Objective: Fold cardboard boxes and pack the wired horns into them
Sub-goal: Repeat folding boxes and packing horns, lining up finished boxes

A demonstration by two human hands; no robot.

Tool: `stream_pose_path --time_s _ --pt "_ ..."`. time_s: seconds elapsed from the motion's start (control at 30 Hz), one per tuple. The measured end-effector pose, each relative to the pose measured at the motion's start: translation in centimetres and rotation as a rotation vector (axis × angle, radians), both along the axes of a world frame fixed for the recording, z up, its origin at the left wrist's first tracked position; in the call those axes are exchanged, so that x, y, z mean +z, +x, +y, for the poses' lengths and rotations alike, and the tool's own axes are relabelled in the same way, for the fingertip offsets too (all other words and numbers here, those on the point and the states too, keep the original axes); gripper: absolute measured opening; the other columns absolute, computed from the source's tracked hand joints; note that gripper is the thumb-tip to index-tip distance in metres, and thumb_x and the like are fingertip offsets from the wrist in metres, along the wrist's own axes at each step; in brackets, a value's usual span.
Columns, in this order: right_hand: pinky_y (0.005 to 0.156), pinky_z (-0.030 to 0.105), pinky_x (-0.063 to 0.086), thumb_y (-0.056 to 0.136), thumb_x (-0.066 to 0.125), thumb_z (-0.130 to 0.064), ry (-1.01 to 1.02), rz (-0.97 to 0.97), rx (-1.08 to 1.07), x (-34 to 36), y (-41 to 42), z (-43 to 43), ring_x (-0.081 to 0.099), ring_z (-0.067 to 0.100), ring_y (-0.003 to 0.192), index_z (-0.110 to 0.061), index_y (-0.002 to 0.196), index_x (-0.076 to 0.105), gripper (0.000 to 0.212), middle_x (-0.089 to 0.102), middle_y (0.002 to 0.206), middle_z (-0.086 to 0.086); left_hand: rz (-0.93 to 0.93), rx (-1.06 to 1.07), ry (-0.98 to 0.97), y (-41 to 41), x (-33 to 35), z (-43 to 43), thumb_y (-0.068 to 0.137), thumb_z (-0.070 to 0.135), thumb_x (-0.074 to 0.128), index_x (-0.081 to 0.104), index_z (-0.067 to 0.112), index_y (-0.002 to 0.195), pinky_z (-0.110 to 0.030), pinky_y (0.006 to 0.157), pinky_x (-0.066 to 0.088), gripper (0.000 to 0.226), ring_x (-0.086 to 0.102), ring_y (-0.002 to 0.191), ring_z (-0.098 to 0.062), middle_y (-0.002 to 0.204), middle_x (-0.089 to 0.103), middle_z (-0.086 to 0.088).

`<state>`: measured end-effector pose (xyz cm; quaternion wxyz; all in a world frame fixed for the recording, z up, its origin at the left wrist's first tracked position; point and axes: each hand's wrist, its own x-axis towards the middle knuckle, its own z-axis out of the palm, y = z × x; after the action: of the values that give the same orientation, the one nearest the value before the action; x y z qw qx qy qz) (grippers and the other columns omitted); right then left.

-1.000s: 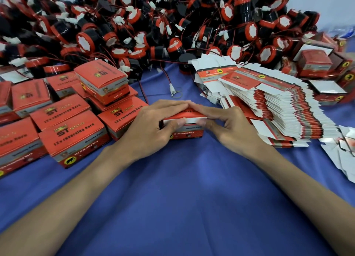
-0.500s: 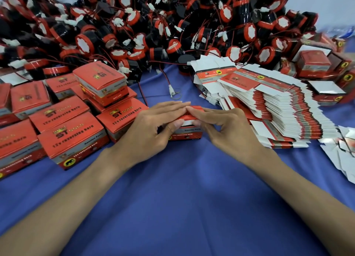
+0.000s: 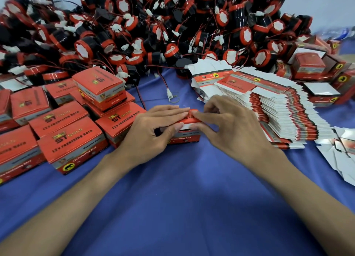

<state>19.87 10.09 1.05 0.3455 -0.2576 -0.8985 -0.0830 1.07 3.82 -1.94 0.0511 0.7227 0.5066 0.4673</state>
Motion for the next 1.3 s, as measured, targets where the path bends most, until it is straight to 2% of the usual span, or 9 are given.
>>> stream_pose_path --time_s 0.07,0.13,0.3,0.43,0.63,0.83,1.03,1.13,1.3 --pt "0.049 0.034 0.048 0.085 0.066 -0.031 -0.068 -0.007 0.062 -0.2 0.2 0.5 0.052 0.019 0.068 -0.01 0.086 0.076 0.024 0.057 0.079 0.006 -0.055 -0.027 -0.012 0.0 0.0 0.0 0.089 0.011 0.062 0.063 0.005 0.118 -0.028 0.103 0.046 0.03 0.058 0.119 -0.015 0.118 0.065 0.003" --pt "0.052 0.036 0.049 0.087 0.064 -0.027 -0.14 -0.02 0.129 -0.5 0.3 0.9 0.052 0.019 0.065 -0.006 0.09 0.076 0.024 0.057 0.079 0.008 -0.077 -0.04 -0.012 0.0 0.0 0.0 0.088 0.01 0.063 0.061 0.005 0.118 -0.029 0.102 0.046 0.03 0.059 0.118 -0.017 0.116 0.066 0.002" --pt "0.051 0.038 0.049 0.088 0.065 -0.026 -0.224 -0.057 0.211 -0.7 0.8 1.6 0.051 0.021 0.055 -0.004 0.102 0.075 0.028 0.059 0.068 0.007 0.057 -0.028 0.055 -0.2 -0.2 0.1 0.086 0.008 0.065 0.066 -0.002 0.113 -0.031 0.103 0.047 0.029 0.06 0.117 -0.024 0.115 0.066 -0.006" --pt "0.044 0.038 0.047 0.087 0.067 -0.021 -0.176 -0.024 0.229 -1.0 0.6 1.6 0.049 0.025 0.049 -0.003 0.104 0.074 0.026 0.055 0.058 0.007 0.132 -0.057 0.065 -0.4 -0.2 -0.2 0.084 0.007 0.067 0.065 -0.003 0.115 -0.032 0.104 0.047 0.033 0.058 0.121 -0.022 0.12 0.063 -0.006" --pt "0.044 0.035 0.046 0.084 0.071 -0.015 -0.202 0.019 0.26 -1.2 0.5 1.6 0.042 0.017 0.048 0.0 0.1 0.074 0.022 0.055 0.055 0.008 0.178 -0.055 0.098 -0.4 -0.2 -0.2 0.084 0.007 0.068 0.066 -0.001 0.114 -0.033 0.102 0.049 0.031 0.059 0.12 -0.02 0.119 0.063 -0.004" --pt "0.043 0.038 0.048 0.088 0.067 -0.018 -0.111 -0.073 0.238 -0.9 0.7 1.3 0.052 0.025 0.05 -0.001 0.102 0.074 0.023 0.057 0.059 0.006 0.169 -0.023 0.106 0.0 -0.3 -0.3 0.083 0.007 0.071 0.069 -0.003 0.108 -0.037 0.098 0.051 0.028 0.062 0.115 -0.026 0.113 0.067 -0.01" --pt "0.04 0.034 0.046 0.088 0.066 -0.026 0.028 -0.181 0.222 0.0 1.0 1.5 0.06 0.026 0.056 -0.009 0.099 0.075 0.022 0.06 0.061 0.002 0.328 0.007 0.199 -0.4 -0.2 -0.3 0.082 0.005 0.072 0.072 -0.002 0.104 -0.049 0.09 0.055 0.023 0.063 0.112 -0.033 0.11 0.069 -0.013" --pt "0.04 0.03 0.044 0.086 0.069 -0.027 0.06 -0.138 0.21 0.3 1.0 1.4 0.058 0.024 0.056 -0.012 0.091 0.077 0.017 0.061 0.065 0.002 0.38 0.028 0.246 -0.4 -0.4 -0.3 0.082 0.007 0.073 0.074 0.0 0.102 -0.051 0.092 0.054 0.021 0.064 0.11 -0.031 0.109 0.069 -0.012" --pt "0.041 0.035 0.045 0.087 0.069 -0.016 0.036 -0.071 0.23 0.0 0.8 1.7 0.052 0.024 0.052 -0.012 0.082 0.077 0.011 0.059 0.066 0.005 0.376 0.059 0.248 -0.2 -0.7 -0.4 0.085 0.009 0.071 0.074 0.002 0.105 -0.051 0.094 0.053 0.021 0.063 0.112 -0.029 0.112 0.07 -0.009"
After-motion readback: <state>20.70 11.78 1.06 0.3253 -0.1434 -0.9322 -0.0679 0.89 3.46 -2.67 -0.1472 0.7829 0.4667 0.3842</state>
